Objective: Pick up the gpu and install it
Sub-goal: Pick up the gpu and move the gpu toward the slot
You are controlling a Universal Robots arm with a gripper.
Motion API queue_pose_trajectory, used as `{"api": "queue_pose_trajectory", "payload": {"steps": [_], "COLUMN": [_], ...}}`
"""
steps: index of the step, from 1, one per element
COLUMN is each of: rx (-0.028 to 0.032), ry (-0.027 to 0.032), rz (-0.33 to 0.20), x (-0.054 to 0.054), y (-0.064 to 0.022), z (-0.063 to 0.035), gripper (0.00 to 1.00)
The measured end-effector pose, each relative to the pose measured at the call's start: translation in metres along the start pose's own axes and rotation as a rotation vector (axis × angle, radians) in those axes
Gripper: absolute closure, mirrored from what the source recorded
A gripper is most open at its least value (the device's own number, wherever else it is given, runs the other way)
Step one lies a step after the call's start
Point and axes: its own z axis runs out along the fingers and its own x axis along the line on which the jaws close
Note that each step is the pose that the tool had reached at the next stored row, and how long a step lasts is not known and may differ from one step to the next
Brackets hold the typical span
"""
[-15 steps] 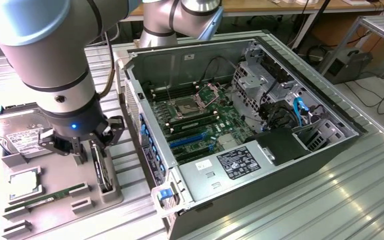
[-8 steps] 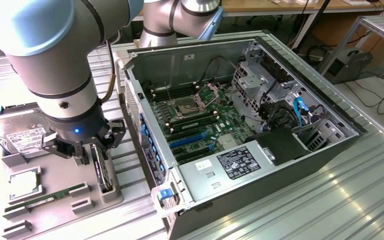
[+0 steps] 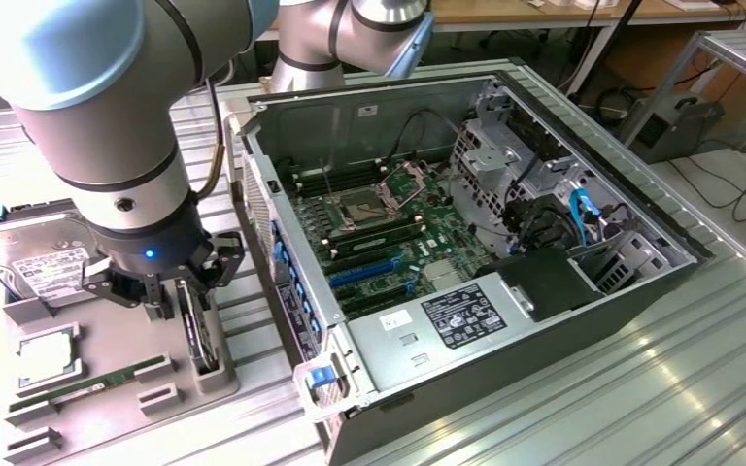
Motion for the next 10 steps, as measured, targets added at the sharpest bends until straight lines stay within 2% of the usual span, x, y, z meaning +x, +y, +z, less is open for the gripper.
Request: {"api": "queue_pose_trajectory", "payload": {"steps": [10], "rx": [-0.0001], "ry": [-0.0013], "rz": [0.000], "x": [0.0008], "y": [0.0001], "z": [-0.0001], "gripper": [0.58]}}
